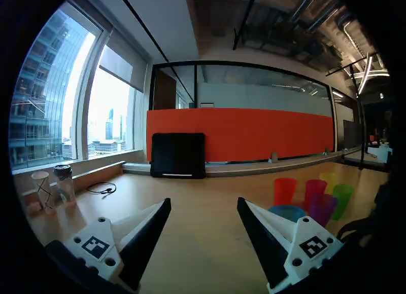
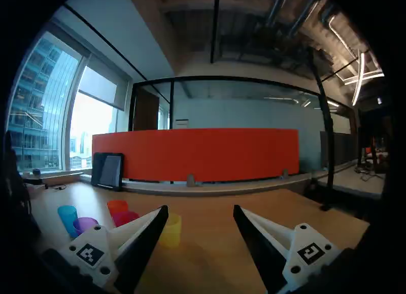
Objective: Pour water
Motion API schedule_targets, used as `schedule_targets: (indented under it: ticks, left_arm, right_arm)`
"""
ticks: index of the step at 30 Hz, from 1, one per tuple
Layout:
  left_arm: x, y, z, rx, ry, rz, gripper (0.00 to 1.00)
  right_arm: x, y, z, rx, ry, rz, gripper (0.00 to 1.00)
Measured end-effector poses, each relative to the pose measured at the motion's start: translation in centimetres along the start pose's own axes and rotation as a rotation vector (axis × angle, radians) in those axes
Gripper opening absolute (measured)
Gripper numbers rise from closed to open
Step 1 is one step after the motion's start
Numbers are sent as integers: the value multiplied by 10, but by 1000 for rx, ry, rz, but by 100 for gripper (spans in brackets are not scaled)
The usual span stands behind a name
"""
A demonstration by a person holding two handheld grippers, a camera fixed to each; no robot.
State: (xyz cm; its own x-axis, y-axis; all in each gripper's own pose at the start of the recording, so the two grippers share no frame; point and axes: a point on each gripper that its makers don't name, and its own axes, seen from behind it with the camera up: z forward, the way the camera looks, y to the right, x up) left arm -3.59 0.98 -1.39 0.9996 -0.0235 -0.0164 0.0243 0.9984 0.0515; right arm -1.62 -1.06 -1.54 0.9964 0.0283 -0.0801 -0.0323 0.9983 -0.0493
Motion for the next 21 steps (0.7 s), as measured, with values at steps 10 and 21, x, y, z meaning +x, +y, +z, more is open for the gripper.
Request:
schedule_targets:
  ticks: [10,21]
  left_arm:
    - [0,0,2,0,0,0,97]
    - [0,0,1,-1,0,0,97]
  right_arm:
    - [-22,5,5,-12,-30,8,99]
    - [-35,7,9,-15,-53,6,100]
